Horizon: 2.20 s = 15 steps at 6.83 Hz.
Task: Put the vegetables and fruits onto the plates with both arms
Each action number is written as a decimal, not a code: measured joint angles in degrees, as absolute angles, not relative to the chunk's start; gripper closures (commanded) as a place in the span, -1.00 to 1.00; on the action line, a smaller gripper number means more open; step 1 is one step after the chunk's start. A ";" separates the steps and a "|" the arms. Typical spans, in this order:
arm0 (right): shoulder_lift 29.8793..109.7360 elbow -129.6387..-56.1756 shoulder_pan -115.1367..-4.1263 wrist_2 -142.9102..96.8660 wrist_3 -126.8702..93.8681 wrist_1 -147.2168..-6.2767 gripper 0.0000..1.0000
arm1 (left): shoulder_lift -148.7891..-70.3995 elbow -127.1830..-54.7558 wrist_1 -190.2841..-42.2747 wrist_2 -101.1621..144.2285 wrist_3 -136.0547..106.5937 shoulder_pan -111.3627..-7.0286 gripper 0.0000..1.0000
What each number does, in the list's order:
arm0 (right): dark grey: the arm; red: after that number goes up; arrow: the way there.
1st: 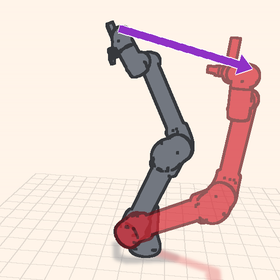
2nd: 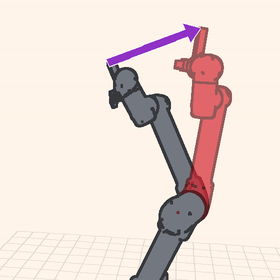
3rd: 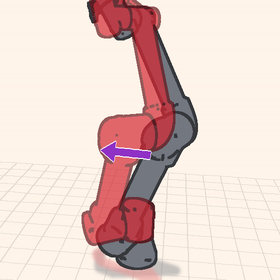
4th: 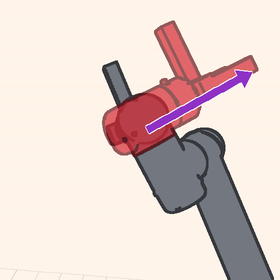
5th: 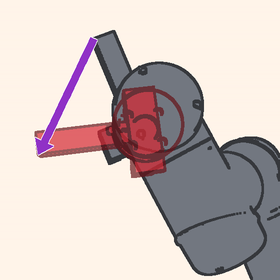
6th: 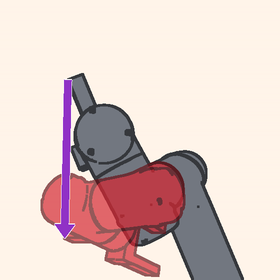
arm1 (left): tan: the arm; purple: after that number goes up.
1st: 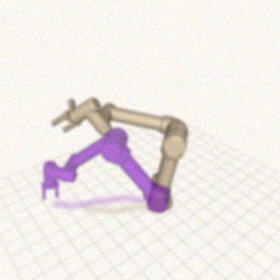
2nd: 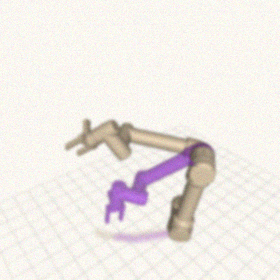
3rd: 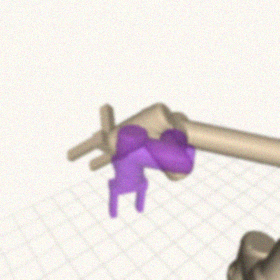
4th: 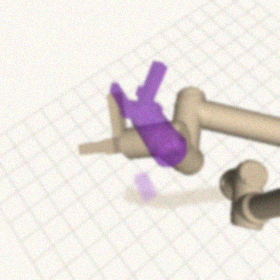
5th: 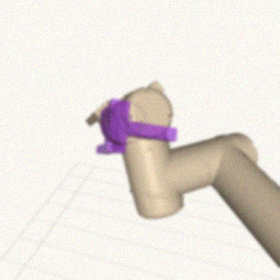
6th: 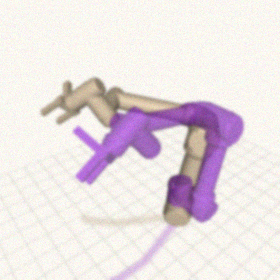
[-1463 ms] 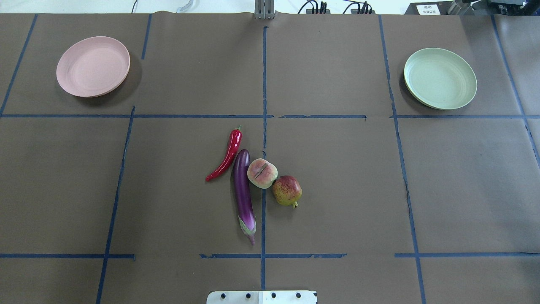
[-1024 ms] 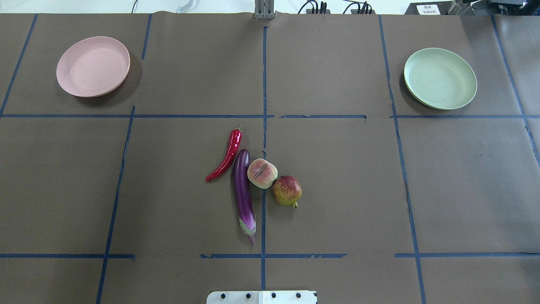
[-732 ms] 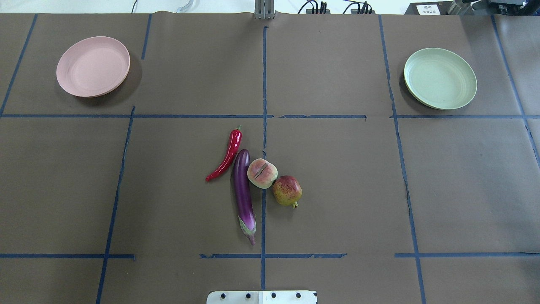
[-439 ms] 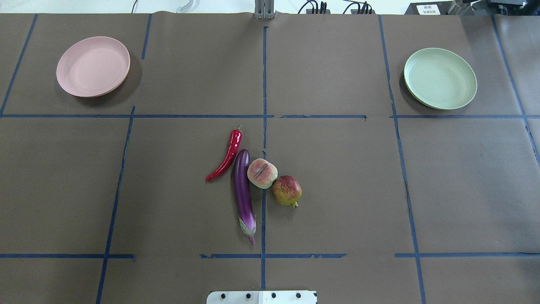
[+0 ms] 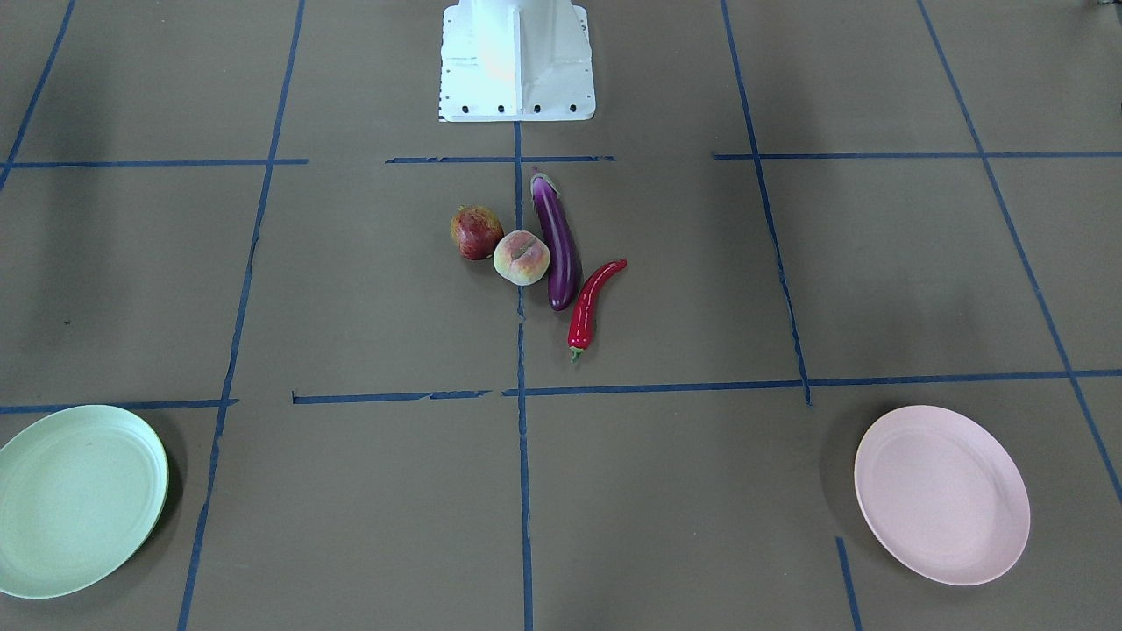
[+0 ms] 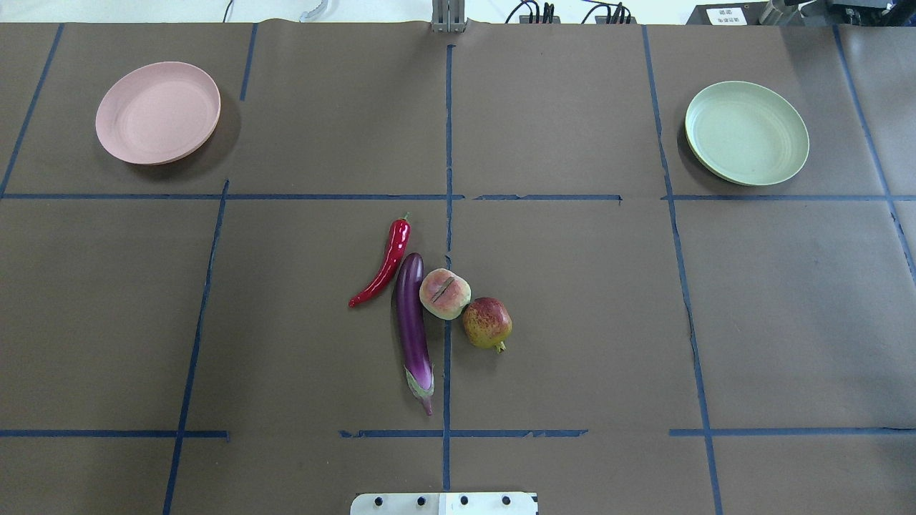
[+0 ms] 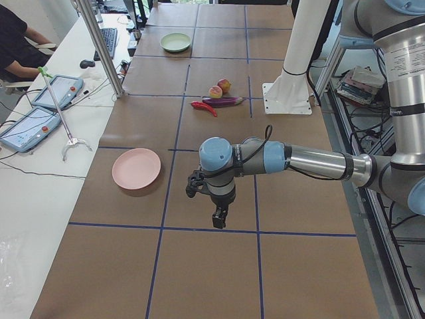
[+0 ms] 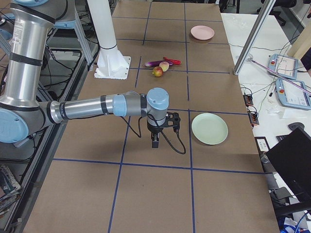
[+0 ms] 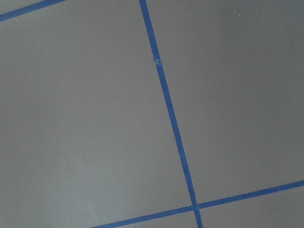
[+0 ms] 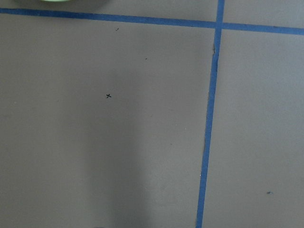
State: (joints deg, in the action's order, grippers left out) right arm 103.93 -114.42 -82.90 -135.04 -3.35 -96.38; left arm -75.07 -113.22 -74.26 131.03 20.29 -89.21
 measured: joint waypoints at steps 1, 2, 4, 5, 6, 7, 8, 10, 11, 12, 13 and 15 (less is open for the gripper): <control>103.88 -114.42 -81.79 -135.04 -4.73 -94.42 -1.00 | -75.02 -113.25 -74.37 131.06 20.45 -89.21 -1.00; 103.88 -114.31 -80.42 -135.09 -8.35 -91.45 -1.00 | -74.95 -113.34 -74.42 131.10 20.53 -89.21 -1.00; 103.80 -114.31 -73.72 -134.72 -22.74 -81.02 -1.00 | -74.87 -113.42 -74.94 132.28 20.60 -89.17 -1.00; 103.05 -114.33 -68.14 -133.11 -32.73 -73.12 -1.00 | -74.83 -113.38 -75.13 133.36 20.59 -89.17 -1.00; 100.42 -114.34 -61.44 -129.79 -43.28 -66.67 -1.00 | -74.81 -113.30 -75.19 133.86 20.57 -89.16 -1.00; 95.46 -114.34 -54.61 -126.31 -53.58 -63.61 -0.99 | -74.80 -113.25 -75.22 134.05 20.55 -89.13 -1.00; 90.11 -114.37 -48.90 -123.31 -61.11 -63.12 -0.99 | -74.80 -113.20 -75.23 134.09 20.49 -89.12 -1.00; 77.52 -114.24 -37.86 -115.79 -72.14 -70.56 -0.99 | -74.80 -113.07 -75.24 134.29 20.34 -89.12 -1.00; 69.92 -113.73 -33.28 -111.81 -73.79 -78.32 -0.91 | -74.79 -113.02 -75.24 134.40 20.32 -89.12 -1.00; 63.25 -112.24 -29.24 -107.34 -73.95 -84.86 -0.89 | -74.79 -112.94 -75.23 134.45 20.31 -89.12 -1.00; 58.80 -109.62 -26.34 -103.15 -71.39 -87.81 -0.90 | -74.79 -112.86 -75.23 134.47 20.30 -89.12 -1.00; 53.22 -103.56 -23.66 -98.47 -58.99 -90.48 -0.91 | -74.79 -112.78 -75.23 134.61 20.30 -89.12 -1.00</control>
